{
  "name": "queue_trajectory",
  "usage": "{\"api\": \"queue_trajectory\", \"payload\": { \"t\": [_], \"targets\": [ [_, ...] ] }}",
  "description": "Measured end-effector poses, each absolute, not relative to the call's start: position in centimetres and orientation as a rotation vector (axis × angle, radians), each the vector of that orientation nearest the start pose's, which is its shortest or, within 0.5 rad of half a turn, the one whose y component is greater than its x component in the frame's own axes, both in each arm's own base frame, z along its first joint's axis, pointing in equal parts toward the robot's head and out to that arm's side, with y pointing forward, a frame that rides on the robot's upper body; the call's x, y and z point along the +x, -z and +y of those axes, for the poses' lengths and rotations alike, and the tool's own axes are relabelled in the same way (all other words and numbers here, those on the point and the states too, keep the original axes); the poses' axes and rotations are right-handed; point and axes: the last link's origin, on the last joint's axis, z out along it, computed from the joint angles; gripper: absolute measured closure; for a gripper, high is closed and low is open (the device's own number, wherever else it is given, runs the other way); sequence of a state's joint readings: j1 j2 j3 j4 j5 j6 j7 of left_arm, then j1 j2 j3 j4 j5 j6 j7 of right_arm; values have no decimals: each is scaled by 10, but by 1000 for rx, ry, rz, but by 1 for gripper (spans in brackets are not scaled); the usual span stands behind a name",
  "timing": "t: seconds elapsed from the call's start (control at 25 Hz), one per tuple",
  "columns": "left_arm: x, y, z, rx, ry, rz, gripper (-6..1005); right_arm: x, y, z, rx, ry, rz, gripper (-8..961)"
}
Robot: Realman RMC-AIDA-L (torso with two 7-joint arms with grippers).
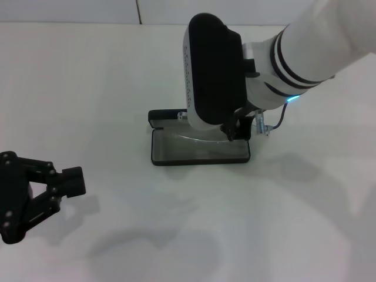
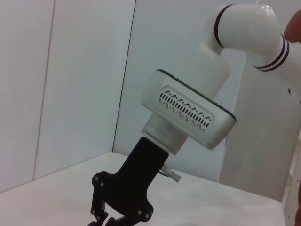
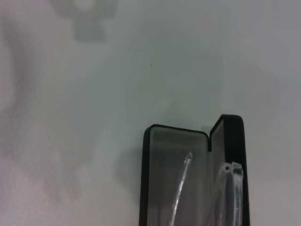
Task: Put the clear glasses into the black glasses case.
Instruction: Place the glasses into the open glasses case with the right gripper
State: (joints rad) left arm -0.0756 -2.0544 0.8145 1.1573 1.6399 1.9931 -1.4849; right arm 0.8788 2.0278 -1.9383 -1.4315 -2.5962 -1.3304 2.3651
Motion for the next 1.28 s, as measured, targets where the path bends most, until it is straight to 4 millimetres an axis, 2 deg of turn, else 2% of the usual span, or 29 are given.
{"api": "queue_trajectory", "payload": {
  "t": [0.64, 1.28],
  "targets": [
    [-270, -84, 214, -2748, 946, -438, 896, 53, 87, 346, -2697, 669, -489, 901],
    [-270, -83, 214, -2746, 951, -439, 896, 51, 88, 344, -2696, 662, -495, 900]
  ]
}}
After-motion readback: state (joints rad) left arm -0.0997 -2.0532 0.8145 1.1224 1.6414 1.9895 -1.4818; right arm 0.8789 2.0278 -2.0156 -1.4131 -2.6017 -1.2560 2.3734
